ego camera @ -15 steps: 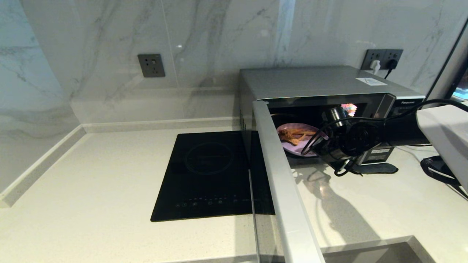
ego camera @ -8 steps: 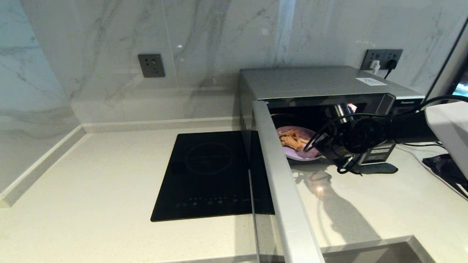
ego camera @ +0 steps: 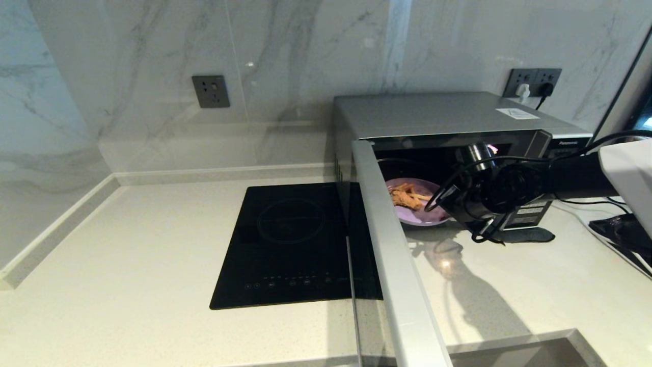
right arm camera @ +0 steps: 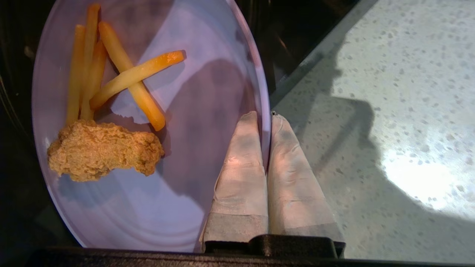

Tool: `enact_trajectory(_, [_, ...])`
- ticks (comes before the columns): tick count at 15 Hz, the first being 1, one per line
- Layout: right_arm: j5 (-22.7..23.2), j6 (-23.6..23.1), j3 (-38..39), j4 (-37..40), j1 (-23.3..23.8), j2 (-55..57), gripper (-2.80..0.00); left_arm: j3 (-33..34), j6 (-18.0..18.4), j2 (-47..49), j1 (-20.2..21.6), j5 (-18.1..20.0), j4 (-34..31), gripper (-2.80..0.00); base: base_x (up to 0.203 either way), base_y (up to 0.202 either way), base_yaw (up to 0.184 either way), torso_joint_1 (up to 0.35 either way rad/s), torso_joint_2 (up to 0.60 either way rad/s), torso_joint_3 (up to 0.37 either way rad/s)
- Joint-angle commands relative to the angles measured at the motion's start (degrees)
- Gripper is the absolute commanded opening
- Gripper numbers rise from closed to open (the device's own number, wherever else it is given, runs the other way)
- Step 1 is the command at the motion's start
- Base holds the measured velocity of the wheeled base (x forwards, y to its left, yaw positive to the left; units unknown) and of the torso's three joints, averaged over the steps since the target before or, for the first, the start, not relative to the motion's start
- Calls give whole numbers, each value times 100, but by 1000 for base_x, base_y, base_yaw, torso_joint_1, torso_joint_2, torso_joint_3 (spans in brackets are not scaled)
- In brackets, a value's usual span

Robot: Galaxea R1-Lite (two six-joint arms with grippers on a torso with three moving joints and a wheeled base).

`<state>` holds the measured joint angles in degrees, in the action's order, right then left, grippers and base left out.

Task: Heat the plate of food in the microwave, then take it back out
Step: Take the plate out of the microwave

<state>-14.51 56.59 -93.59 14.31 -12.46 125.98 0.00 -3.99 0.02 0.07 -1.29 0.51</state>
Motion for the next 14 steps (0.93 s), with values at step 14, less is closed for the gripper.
enact_trajectory(14, [0,86,1027,-7,97,-1131,-280,0,-6,6,1,-3,2,-280,0,0,0,0,0,0])
